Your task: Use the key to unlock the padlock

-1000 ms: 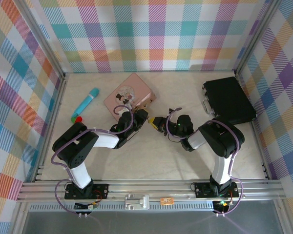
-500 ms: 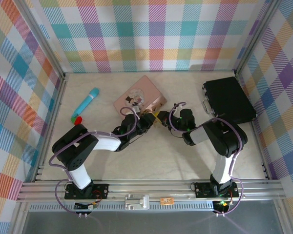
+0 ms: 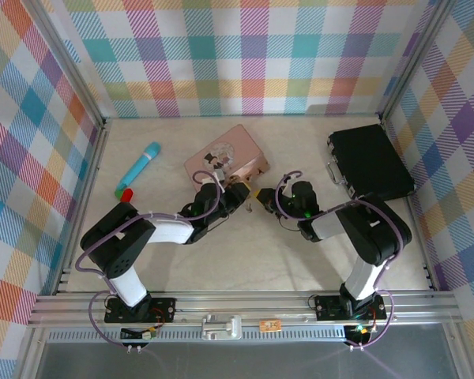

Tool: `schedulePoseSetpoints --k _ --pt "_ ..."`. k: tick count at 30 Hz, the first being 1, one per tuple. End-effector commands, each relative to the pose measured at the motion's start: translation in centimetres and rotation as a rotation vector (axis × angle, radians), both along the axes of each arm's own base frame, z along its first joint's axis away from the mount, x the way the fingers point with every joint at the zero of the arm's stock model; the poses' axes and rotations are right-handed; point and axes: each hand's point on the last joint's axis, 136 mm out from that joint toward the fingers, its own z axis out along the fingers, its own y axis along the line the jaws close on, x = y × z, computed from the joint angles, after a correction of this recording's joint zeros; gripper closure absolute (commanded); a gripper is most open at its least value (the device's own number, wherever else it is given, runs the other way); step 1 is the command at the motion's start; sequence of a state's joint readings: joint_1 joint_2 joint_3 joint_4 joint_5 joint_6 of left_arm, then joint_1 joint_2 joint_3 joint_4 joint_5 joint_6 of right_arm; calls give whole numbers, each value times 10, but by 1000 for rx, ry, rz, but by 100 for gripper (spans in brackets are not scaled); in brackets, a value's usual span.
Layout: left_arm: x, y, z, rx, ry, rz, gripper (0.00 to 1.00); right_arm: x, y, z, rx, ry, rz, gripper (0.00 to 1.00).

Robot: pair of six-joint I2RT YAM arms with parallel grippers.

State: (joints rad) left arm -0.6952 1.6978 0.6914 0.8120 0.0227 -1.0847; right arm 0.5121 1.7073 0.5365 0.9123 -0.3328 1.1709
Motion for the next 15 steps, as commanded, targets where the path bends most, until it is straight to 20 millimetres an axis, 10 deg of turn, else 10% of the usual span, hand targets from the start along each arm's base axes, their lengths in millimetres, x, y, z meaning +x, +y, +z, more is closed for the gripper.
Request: schedulePoseSetpoints --k 1,15 --pt "32 14 28 61 -138 71 100 -18 -4 -6 -166 -26 86 98" --pt "68 5 -13 245 -122 25 100 -40 -69 -7 -729 -33 120 61"
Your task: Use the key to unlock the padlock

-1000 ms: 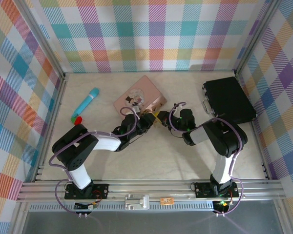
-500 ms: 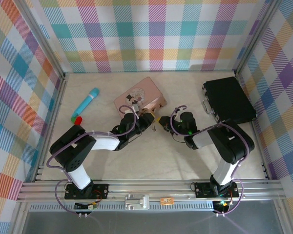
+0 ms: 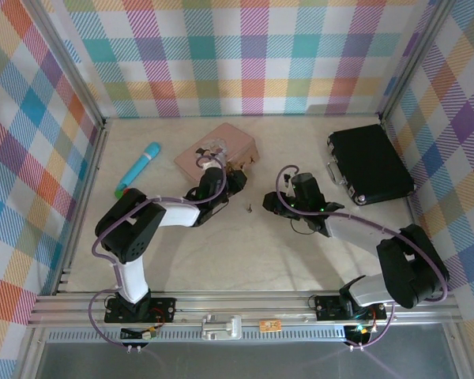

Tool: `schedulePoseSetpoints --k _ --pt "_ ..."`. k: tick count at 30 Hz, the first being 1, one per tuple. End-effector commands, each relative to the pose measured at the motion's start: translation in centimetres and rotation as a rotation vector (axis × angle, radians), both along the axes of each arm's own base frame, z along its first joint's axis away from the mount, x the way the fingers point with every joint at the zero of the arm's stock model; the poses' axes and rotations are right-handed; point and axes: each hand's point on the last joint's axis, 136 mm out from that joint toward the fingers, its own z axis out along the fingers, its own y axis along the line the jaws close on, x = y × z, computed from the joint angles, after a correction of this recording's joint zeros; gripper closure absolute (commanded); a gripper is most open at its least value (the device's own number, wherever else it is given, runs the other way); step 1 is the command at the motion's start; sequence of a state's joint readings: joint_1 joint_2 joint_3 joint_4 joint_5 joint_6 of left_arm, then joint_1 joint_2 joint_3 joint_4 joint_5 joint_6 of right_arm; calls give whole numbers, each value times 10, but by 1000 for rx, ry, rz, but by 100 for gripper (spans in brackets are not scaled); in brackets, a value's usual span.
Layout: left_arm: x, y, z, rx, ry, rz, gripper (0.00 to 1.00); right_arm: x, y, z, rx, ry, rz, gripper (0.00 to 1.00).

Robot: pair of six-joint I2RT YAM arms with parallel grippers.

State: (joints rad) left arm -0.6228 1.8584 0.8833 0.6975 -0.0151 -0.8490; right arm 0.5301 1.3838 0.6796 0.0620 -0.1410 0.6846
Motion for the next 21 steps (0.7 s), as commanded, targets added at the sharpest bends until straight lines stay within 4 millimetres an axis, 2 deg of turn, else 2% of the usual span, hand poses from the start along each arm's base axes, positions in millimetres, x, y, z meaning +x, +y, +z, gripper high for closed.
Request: schedulePoseSetpoints --k 1,5,9,15,21 --pt "9 -5 3 27 -27 -23 100 -10 -31 -11 -238 16 14 59" --pt "5 -4 -15 89 21 -46 100 -3 -49 -2 -368 -21 -10 56" --pt "1 -2 -27 147 68 -66 100 2 -51 8 -389 -47 -13 52" --pt "-3 2 -32 191 85 -75 94 0 -38 5 -342 -23 35 50" --pt "-5 7 -23 198 75 -73 72 -12 -5 -13 -325 15 132 46"
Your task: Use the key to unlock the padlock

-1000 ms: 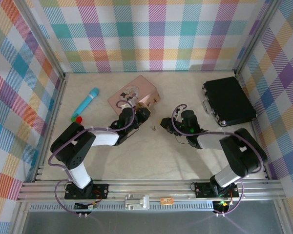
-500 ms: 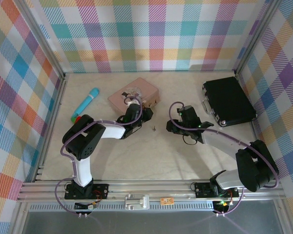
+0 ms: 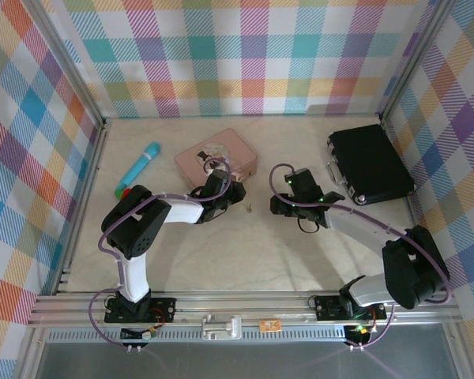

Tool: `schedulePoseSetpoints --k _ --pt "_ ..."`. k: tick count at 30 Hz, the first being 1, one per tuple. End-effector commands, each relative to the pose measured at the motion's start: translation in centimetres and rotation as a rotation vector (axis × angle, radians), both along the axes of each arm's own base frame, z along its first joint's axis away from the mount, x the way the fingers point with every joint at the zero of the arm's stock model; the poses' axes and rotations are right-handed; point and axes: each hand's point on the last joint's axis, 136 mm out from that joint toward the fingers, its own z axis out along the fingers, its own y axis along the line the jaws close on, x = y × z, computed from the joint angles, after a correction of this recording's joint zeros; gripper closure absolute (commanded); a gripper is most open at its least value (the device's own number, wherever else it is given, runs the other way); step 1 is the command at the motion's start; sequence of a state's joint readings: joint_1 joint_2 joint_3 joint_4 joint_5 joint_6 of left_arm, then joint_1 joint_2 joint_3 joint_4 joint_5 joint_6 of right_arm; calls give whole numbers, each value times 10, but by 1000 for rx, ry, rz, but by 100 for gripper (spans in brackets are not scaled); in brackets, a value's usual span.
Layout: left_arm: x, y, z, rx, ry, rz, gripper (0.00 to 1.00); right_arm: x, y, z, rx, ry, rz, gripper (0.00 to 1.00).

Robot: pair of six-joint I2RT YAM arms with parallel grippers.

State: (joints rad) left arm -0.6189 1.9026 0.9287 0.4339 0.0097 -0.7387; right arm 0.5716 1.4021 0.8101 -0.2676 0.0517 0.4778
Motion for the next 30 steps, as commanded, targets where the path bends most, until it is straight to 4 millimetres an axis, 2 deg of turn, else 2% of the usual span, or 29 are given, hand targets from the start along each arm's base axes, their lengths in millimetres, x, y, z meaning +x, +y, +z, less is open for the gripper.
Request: schedulePoseSetpoints --k 1,7,11,16,18,22,26,30 --pt "11 -1 40 -34 -89 -8 68 -5 28 -4 8 25 82 46" --pt "0 11 68 -81 -118 12 52 -5 64 -24 -69 53 153 44" --pt "-15 34 91 -75 -141 49 47 7 79 -32 -123 49 157 46" --pt "-35 73 114 -24 -167 118 40 25 84 -43 -189 50 133 51" --pt "-43 87 121 6 -175 143 38 28 88 -48 -207 53 140 52" --pt "-54 114 128 47 -186 202 33 28 92 -55 -241 73 146 62" --pt "-59 131 129 59 -190 240 32 21 90 -64 -267 100 141 65" --pt "-58 138 127 53 -181 260 32 17 88 -70 -270 121 130 71"
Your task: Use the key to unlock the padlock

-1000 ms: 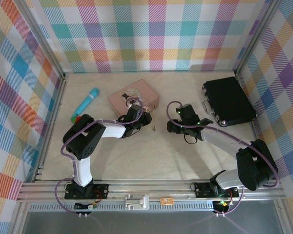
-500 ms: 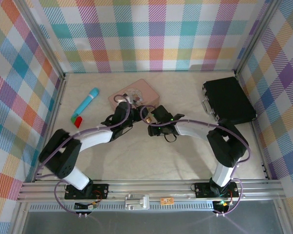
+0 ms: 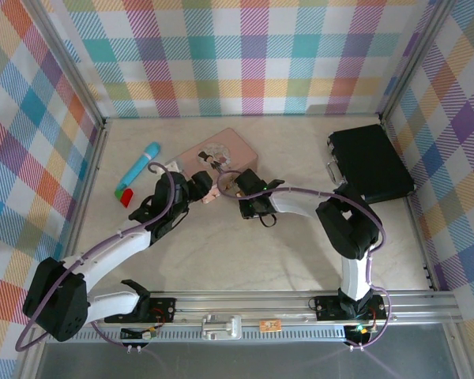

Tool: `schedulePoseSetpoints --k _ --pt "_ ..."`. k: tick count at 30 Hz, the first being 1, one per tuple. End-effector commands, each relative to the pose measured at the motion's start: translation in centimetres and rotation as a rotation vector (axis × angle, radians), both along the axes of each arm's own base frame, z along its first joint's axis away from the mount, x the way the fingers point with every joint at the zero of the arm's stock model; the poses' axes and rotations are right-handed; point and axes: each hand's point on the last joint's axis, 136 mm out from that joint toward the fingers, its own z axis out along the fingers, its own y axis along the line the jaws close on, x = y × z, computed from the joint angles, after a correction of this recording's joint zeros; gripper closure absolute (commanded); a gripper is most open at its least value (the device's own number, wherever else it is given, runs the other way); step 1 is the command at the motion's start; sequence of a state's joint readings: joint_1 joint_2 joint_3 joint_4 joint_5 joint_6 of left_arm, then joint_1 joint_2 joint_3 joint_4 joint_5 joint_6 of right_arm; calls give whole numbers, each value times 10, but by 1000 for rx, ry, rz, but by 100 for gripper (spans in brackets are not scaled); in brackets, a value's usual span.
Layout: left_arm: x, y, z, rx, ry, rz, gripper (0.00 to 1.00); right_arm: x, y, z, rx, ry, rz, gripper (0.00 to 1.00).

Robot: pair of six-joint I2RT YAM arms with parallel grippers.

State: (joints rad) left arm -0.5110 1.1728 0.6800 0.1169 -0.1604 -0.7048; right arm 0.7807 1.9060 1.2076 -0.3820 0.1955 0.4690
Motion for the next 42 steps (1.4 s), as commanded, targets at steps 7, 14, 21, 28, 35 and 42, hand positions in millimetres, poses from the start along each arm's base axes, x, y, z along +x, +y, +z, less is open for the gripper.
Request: schedulePoseSetpoints --k 7,14,21,28,35,42 --pt "-2 9 -3 9 15 15 32 -2 -3 -5 -28 3 22 98" --pt "-10 -2 10 -69 -1 -41 32 4 -5 39 53 -148 223 100" --pt "-20 1 10 -88 5 -47 32 -5 8 56 182 -89 356 85" --pt "-22 20 1 -83 28 16 32 8 23 34 153 -45 233 58" --pt "-24 29 -6 -100 44 43 31 15 30 8 108 -3 110 63" --pt "-27 34 -6 -98 39 56 32 16 26 -5 93 24 29 73"
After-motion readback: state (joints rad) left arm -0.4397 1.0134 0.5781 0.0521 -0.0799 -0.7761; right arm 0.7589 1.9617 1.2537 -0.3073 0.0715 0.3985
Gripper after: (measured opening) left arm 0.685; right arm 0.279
